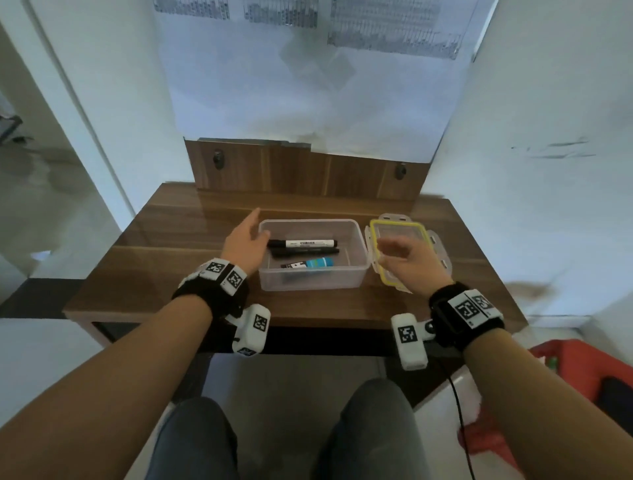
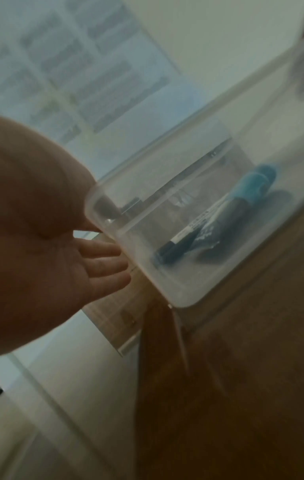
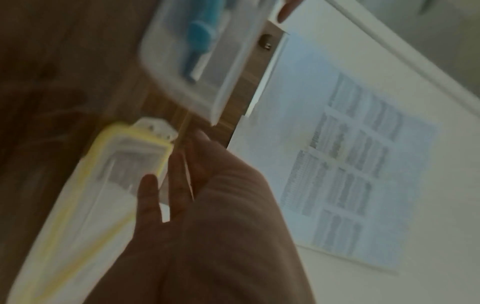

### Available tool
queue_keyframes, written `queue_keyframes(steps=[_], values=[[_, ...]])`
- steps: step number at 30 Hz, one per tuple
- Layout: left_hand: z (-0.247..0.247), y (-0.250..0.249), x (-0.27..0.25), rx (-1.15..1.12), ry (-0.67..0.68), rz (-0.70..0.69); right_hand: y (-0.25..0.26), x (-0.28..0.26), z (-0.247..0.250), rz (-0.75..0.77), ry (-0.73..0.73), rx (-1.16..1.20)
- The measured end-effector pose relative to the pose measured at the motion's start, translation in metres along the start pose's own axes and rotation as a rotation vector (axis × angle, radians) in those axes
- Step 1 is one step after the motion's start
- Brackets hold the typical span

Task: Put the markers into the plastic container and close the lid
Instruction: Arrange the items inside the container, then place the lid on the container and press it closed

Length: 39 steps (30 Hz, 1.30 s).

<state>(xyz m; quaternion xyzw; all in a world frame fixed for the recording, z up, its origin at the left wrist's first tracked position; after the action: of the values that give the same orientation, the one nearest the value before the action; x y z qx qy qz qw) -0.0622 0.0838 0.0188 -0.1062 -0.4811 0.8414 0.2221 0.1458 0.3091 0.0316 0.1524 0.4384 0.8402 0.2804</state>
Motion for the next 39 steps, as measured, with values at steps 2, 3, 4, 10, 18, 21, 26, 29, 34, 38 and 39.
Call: queue_keyframes(steps=[2,3,4,10,18,21,26,29,34,38,39], values=[[-0.002,0.002,-0.001,-0.038,-0.037,0.064,-0.011,-0.004,0.010,-0.037,0.130,-0.281],[-0.003,0.003,-0.002,-0.049,-0.053,0.084,-0.017,-0.006,0.012,-0.063,0.187,-0.392],[-0.002,0.005,-0.001,-0.063,-0.065,0.098,-0.023,-0.007,0.013,-0.084,0.224,-0.474],[0.001,0.008,-0.010,-0.137,-0.062,0.167,-0.037,-0.015,0.016,0.042,0.204,-0.706],[0.030,-0.005,-0.012,-0.178,-0.075,0.123,0.034,0.005,0.086,0.229,-0.435,-0.097],[0.046,-0.016,-0.007,-0.236,-0.139,0.041,0.068,0.010,0.113,0.217,-0.550,0.502],[0.054,-0.036,0.000,-0.390,-0.130,0.004,0.100,0.029,0.096,0.108,-0.383,0.942],[0.049,-0.047,-0.004,-0.624,-0.034,0.101,0.095,0.035,0.051,-0.049,-0.173,0.877],[0.047,-0.025,-0.002,-0.505,-0.071,0.104,0.070,0.040,0.005,-0.266,-0.014,0.782],[0.039,-0.003,-0.001,-0.436,-0.079,0.167,0.055,0.050,-0.005,-0.296,-0.047,0.527],[0.036,0.001,-0.002,-0.408,-0.082,0.171,0.052,0.052,-0.007,-0.267,-0.080,0.444]])
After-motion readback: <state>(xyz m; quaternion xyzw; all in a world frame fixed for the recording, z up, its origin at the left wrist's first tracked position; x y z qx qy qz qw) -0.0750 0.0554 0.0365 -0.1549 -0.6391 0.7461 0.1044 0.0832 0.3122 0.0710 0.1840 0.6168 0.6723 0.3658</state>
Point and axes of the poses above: each hand's wrist, its own x-axis towards the middle knuckle, its own z-axis out of the back of the hand, y = z × x, the point moved 3 cm from there along x, towards the middle knuckle
